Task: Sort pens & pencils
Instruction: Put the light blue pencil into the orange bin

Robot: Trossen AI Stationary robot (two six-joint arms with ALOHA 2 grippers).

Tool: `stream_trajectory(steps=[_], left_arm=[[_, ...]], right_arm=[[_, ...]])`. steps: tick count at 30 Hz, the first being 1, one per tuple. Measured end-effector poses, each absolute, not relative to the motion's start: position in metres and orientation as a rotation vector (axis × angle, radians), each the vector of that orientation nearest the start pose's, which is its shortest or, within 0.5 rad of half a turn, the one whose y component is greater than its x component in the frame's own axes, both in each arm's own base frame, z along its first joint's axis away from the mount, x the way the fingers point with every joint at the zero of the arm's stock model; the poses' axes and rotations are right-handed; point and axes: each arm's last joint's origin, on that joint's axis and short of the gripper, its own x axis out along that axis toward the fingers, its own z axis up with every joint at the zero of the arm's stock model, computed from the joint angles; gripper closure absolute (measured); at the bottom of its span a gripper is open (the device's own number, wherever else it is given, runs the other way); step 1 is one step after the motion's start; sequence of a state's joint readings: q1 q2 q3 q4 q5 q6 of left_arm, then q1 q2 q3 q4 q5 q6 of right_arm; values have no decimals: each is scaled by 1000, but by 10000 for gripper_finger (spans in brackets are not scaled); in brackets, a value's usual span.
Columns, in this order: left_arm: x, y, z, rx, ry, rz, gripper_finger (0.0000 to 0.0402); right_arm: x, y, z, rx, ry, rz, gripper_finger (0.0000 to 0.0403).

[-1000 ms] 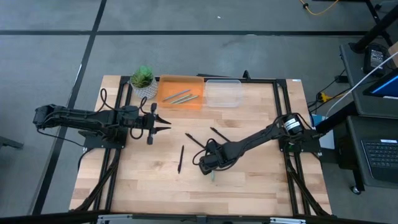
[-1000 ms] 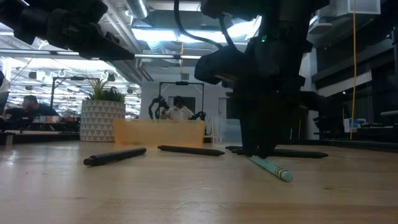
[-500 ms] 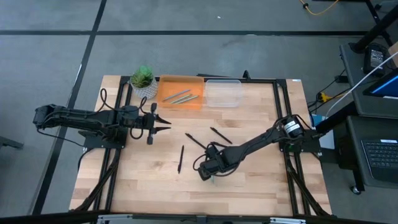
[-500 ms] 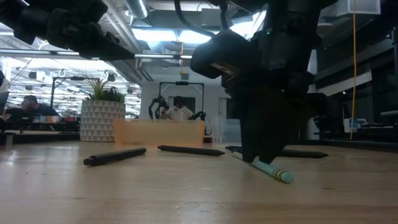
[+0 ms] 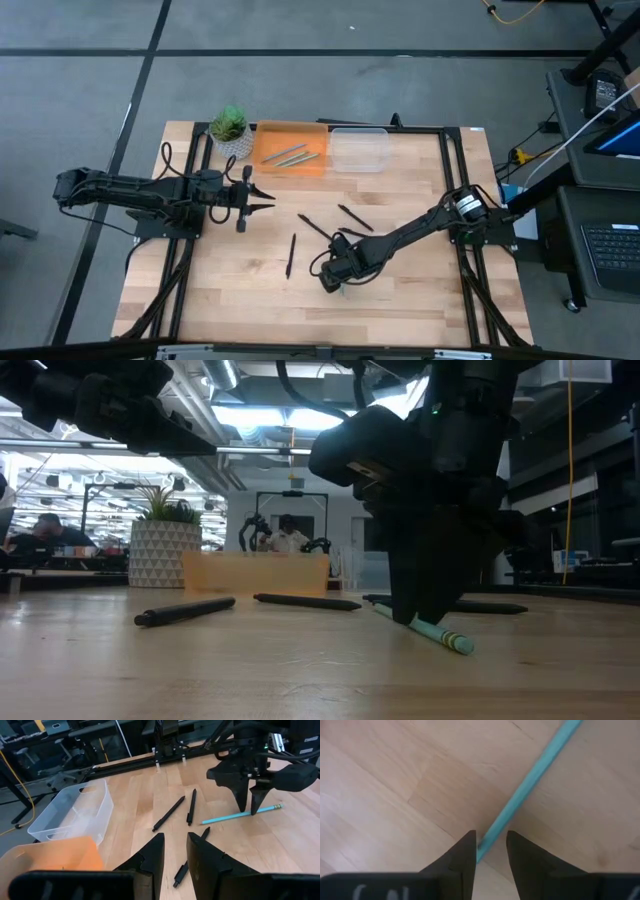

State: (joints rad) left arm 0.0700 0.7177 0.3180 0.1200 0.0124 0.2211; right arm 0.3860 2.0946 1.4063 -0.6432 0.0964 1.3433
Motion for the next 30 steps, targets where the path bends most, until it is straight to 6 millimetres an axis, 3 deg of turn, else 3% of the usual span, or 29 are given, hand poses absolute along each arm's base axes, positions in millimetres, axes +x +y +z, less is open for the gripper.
stream_trajectory(steps=[10,15,30], left_arm=[[163,11,210,208,284,26,326],[163,11,211,208,282,26,326],[163,11,211,208,281,26,326]], right_arm=[[377,143,121,766,1221,-644,290],[377,141,121,822,1199,-698,293],[375,139,119,826,1209,-745,343]])
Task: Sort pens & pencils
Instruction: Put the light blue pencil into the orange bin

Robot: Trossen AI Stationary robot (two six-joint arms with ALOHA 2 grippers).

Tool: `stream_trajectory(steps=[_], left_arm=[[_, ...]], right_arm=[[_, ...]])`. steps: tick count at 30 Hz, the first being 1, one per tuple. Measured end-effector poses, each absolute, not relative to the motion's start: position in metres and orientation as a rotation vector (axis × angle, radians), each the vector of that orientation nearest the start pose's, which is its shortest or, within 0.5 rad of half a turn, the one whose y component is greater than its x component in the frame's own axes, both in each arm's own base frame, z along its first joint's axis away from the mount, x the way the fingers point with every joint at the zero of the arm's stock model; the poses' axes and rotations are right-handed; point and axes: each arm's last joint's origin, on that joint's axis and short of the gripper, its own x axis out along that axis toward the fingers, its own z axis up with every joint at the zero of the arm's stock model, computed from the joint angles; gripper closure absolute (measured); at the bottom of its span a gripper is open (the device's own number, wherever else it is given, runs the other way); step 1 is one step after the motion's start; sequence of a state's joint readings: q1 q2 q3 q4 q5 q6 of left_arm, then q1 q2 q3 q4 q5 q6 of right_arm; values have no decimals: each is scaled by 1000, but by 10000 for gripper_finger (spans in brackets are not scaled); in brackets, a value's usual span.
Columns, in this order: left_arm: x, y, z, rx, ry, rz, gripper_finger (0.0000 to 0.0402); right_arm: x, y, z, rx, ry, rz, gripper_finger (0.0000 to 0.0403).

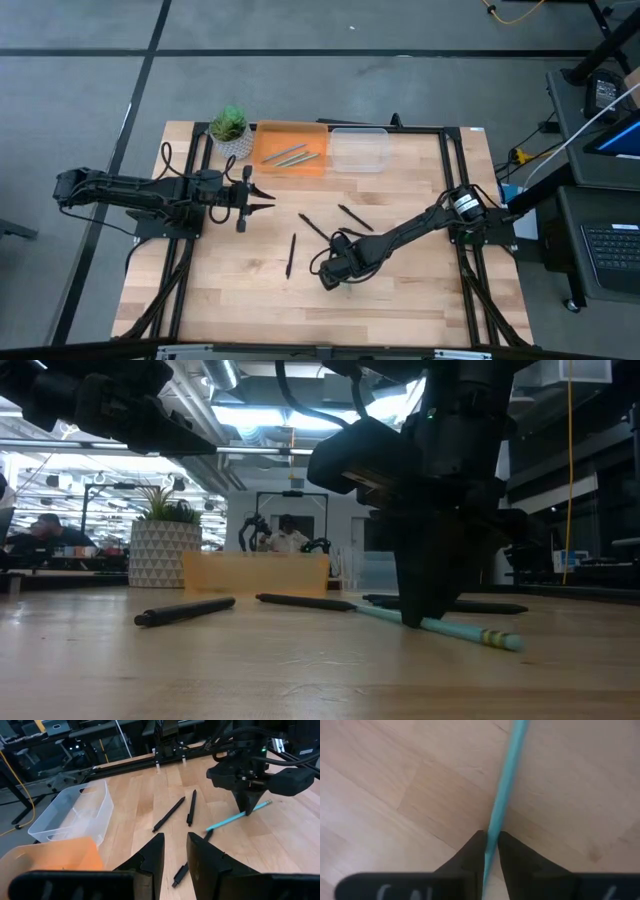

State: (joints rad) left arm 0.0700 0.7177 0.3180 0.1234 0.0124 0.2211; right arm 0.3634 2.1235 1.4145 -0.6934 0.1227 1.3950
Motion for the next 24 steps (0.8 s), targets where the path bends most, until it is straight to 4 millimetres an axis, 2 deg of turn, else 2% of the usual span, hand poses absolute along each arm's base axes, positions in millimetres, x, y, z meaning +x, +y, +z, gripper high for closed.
stream_trajectory(steps=[9,24], left_arm=[[163,11,211,208,281,27,326],[163,11,211,207,280,26,326]], right_arm=[[373,136,118,699,1281,-658,352],[374,135,121,567,1263,-596,353]])
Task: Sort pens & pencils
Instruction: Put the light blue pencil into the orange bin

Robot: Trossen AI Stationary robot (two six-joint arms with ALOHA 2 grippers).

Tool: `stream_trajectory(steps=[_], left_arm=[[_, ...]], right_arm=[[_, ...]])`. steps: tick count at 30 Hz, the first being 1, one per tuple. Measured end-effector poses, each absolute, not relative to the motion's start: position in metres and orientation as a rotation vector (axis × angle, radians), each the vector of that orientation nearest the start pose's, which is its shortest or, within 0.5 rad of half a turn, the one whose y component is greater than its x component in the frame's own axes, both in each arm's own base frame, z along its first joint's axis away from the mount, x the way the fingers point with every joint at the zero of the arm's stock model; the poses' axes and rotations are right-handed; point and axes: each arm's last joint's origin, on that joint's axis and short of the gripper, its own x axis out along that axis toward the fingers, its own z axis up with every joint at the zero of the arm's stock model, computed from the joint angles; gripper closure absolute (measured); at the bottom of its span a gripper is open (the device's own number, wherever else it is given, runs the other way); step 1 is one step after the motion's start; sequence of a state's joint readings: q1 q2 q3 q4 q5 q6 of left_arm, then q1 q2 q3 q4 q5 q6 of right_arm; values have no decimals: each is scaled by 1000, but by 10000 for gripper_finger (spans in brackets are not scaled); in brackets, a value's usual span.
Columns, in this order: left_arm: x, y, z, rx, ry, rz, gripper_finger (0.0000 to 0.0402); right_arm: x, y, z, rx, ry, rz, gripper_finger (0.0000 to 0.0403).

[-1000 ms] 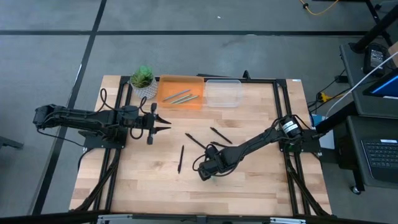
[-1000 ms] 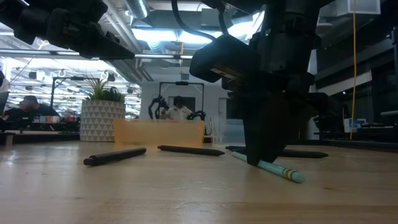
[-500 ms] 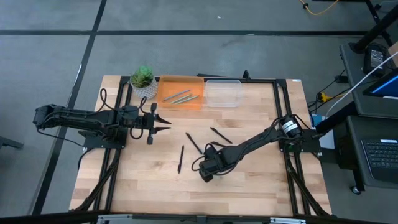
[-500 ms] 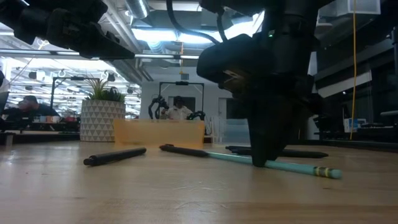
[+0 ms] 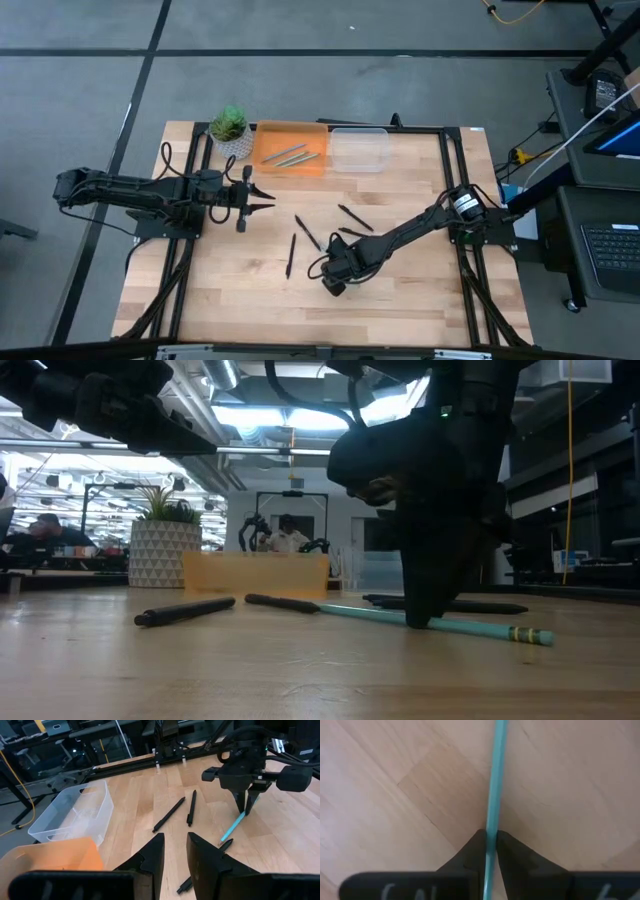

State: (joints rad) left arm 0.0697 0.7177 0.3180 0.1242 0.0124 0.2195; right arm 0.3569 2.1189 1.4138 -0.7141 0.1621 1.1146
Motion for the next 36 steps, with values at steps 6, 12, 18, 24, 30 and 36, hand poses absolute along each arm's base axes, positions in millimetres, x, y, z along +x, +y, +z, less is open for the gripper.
stream_trajectory(steps=[6,12,18,24,30,36], left_arm=[[163,11,211,202,280,27,326],[163,11,211,200,280,27,326],[163,11,211,200,280,27,326],[163,11,211,200,282,27,326],[163,11,210,200,287,27,326],[162,11,210,199,292,26,326]], right_arm=[[379,135,125,508,1234,-577,353],[386,135,133,448,1197,-562,353],[394,130,142,372,1119,-611,353],[401,125,154,357,1134,-575,353],[406,123,164,330,1129,-543,353],[405,113,162,309,1161,-570,351]])
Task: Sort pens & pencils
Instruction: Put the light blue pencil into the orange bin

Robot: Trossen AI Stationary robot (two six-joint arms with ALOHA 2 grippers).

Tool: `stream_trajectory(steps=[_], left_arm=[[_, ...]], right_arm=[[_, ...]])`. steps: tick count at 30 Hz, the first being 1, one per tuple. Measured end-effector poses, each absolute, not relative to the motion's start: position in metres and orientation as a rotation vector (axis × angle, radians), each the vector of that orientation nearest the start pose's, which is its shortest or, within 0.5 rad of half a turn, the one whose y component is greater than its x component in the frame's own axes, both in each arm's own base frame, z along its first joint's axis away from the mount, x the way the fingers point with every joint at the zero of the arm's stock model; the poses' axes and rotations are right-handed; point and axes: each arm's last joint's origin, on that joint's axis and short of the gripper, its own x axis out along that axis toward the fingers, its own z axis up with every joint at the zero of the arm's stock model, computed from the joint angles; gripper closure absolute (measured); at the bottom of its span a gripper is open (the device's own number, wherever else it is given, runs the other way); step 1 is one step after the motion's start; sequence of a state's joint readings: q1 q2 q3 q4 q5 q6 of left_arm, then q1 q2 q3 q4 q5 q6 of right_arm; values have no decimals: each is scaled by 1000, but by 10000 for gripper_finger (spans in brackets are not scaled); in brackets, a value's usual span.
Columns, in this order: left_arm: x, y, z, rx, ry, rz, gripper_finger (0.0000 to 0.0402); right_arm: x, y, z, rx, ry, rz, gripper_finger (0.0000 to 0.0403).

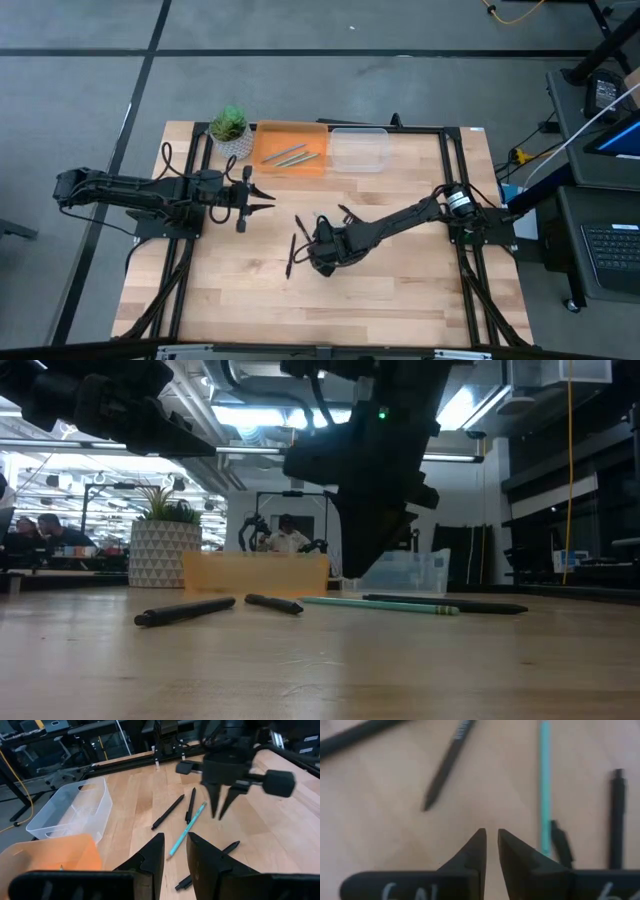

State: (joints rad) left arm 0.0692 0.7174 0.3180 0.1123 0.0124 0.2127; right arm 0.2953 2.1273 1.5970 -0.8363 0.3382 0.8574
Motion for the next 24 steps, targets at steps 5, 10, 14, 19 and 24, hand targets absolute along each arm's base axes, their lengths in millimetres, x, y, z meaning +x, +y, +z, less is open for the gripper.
stream_trajectory(steps=[5,10,14,19,24], left_arm=[[162,11,210,199,292,26,326],[162,11,210,199,292,26,326],[163,11,210,199,292,26,326],[162,11,210,199,292,26,326],[163,11,210,199,292,26,326]], right_arm=[[405,101,162,312,1218,-556,335],[410,84,161,318,1249,-518,311],[412,71,161,312,1262,-512,297],[414,58,161,307,1287,-489,293],[413,48,161,289,1323,-459,293]])
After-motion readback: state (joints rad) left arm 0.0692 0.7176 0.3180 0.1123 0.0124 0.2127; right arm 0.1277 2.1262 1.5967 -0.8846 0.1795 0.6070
